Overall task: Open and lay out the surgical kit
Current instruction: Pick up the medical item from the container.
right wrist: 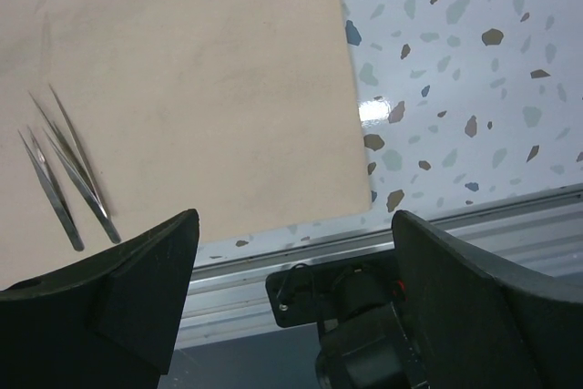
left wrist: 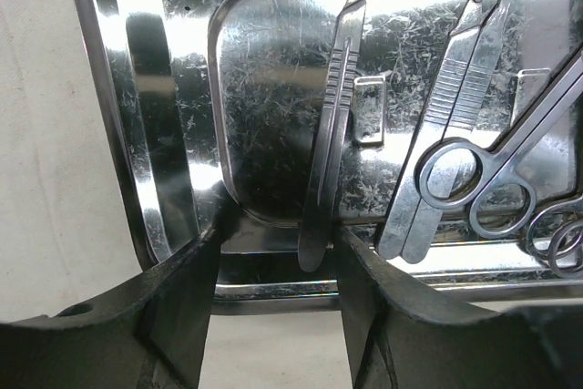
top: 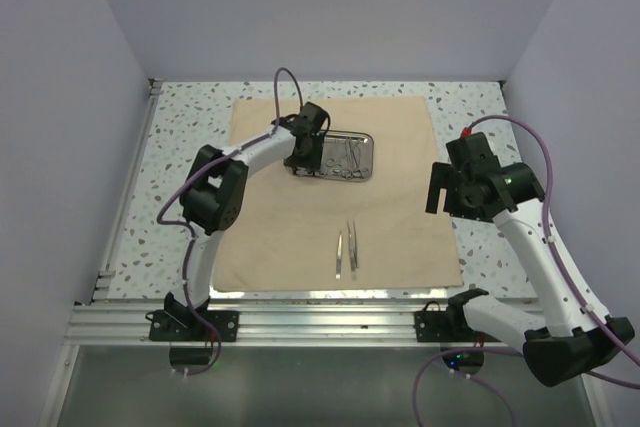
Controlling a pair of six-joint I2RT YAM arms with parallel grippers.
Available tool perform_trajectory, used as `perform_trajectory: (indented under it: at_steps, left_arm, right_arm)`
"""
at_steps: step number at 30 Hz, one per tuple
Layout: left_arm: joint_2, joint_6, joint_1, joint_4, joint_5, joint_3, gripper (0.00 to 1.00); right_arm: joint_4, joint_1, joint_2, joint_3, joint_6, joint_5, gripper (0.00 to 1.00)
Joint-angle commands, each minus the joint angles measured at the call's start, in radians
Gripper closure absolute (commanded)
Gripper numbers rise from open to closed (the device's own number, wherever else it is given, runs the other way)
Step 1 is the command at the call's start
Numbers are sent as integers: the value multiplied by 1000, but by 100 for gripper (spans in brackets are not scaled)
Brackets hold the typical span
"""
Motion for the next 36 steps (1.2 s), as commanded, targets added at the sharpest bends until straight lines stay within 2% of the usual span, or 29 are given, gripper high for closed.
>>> perform_trajectory:
  at_steps: [1,7,18,19,21,22,27,28,32,36]
  left_arm:
    - [-33,12,0,30,-16,-53,44]
    - [16,11,-2,48,-10,-29,48]
    - [107,27,-46,5,15,60,65]
    - [116,26,-49,4,15,57,71]
    - [119,21,-53,-2,11,48,75]
    - [121,20,-53,-4,10,45,80]
    - [121,18,-53,-12,-10,39,92]
    - [122,20,-53,-15,-13,40,99]
    - [116,21,-53,-30,-19,60,100]
    - [95,27,-51,-65,-30,147,100]
  right_arm:
    - [8,3,7,23,-23,18,9]
    - [17,2,10,23,-38,13,9]
    - [17,2,-15,13,-52,31,8]
    - [17,2,-16,11,-52,34,8]
    - [20,2,-21,8,-52,36,8]
    - [20,0,-24,6,-53,37,7]
    - [23,2,-32,0,-56,42,7]
    - [26,2,-32,0,-58,41,7]
    - [30,2,-38,-1,-63,39,7]
    - [37,2,-49,-4,-64,28,7]
